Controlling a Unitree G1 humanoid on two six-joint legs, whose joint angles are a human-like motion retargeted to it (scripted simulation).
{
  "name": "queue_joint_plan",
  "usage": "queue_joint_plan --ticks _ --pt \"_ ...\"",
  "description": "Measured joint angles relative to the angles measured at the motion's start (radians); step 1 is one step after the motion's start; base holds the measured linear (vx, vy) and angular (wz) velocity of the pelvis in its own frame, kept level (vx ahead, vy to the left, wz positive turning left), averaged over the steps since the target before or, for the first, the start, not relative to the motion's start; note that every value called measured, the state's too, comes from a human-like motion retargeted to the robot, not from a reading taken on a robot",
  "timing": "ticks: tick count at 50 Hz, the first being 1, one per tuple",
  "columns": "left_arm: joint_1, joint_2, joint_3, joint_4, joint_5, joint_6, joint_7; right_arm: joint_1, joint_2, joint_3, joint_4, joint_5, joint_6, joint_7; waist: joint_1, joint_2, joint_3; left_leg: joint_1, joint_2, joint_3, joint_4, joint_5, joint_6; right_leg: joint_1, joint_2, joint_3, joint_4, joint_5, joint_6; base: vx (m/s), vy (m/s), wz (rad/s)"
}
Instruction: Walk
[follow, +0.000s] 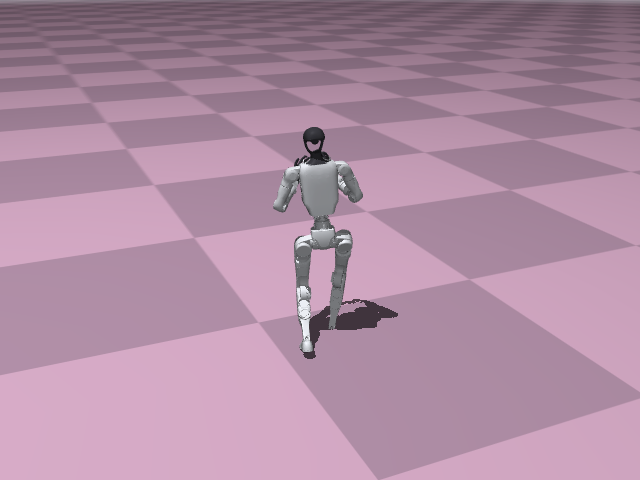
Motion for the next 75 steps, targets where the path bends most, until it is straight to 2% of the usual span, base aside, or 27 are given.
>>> queue_joint_plan --ticks 4,9,15,22,33,35,47,56,63,70,75 --pt "-0.003 0.008 -0.006 0.001 -0.004 0.015 -0.013 -0.022 -0.028 0.027 0.021 -0.004 0.014 0.006 0.022 0.02 0.006 -0.078 0.09 0.034 0.16 0.039 -0.003 0.048 0.03 -0.018 -0.027 -0.014 -0.016 0.2 -0.05 0.19" --pt "-0.012 0.019 -0.023 0.01 -0.006 0.027 -0.014 -0.041 -0.058 0.067 0.059 -0.003 0.042 0.026 0.057 0.009 0.009 -0.175 0.145 0.092 0.185 -0.04 0.056 0.095 0.025 -0.027 -0.059 -0.028 -0.004 0.19 -0.04 0.17" --pt "-0.021 0.022 -0.038 0.043 -0.014 0.031 0.009 -0.053 -0.085 0.107 0.118 0.009 0.075 0.067 0.068 -0.043 0.005 -0.242 0.079 0.153 -0.055 -0.105 0.104 0.15 -0.024 -0.024 -0.129 -0.023 0.023 0.18 -0.01 0.14" --pt "-0.017 0.017 -0.06 0.087 -0.013 0.046 0.03 -0.047 -0.103 0.154 0.182 -0.005 0.099 0.104 0.041 -0.089 -0.014 -0.222 -0.017 0.188 -0.316 -0.043 0.115 0.169 -0.075 -0.007 -0.12 -0.051 0.034 0.13 0.0 0.04" --pt "-0.039 0.015 -0.107 0.151 0.07 0.069 0.047 -0.036 -0.121 0.212 0.26 -0.045 0.134 0.135 0.023 -0.112 -0.011 -0.154 -0.038 0.208 -0.344 -0.075 0.139 0.181 -0.098 0.023 -0.034 -0.117 0.029 0.07 0.01 -0.03" --pt "-0.058 0.011 -0.114 0.165 0.089 0.074 0.045 -0.05 -0.128 0.217 0.275 -0.048 0.139 0.15 0.02 -0.121 -0.007 -0.119 -0.062 0.21 -0.411 -0.058 0.147 0.204 -0.099 0.027 -0.075 -0.107 0.026 0.09 0.02 0.02" --pt "-0.066 0.053 -0.15 0.24 0.221 0.116 0.007 -0.045 -0.152 0.247 0.388 -0.052 0.184 0.237 0.024 -0.118 0.018 -0.092 -0.082 0.205 -0.39 -0.087 0.149 0.196 -0.132 0.037 0.025 -0.15 0.027 0.02 0.01 0.01" --pt "-0.012 0.114 -0.145 0.428 0.379 0.139 -0.023 -0.041 -0.135 0.221 0.691 -0.124 0.214 0.278 0.022 -0.131 0.04 -0.043 -0.131 0.205 -0.447 -0.072 0.153 0.19 -0.185 0.041 0.094 -0.164 0.05 0.01 0.01 0.01" --pt "0.019 0.112 -0.141 0.639 0.55 0.15 -0.054 -0.05 -0.069 0.19 1.071 -0.276 0.228 0.282 0.011 -0.156 0.037 0.01 -0.19 0.205 -0.544 -0.027 0.161 0.176 -0.263 0.029 0.167 -0.175 0.054 0.0 0.0 0.0" --pt "0.004 0.025 -0.151 1.018 0.792 0.143 -0.008 -0.064 0.057 0.168 1.5 -0.444 0.245 0.246 -0.004 -0.167 0.016 0.042 -0.226 0.178 -0.62 0.012 0.172 0.186 -0.288 0.028 0.149 -0.176 0.051 0.05 0.0 0.18" --pt "-0.043 -0.088 -0.142 1.414 0.996 0.119 0.084 -0.073 0.156 0.158 1.763 -0.543 0.251 0.207 -0.015 -0.156 0.004 0.076 -0.225 0.15 -0.687 0.046 0.17 0.233 -0.265 0.006 0.067 -0.156 0.038 0.04 -0.02 0.15"
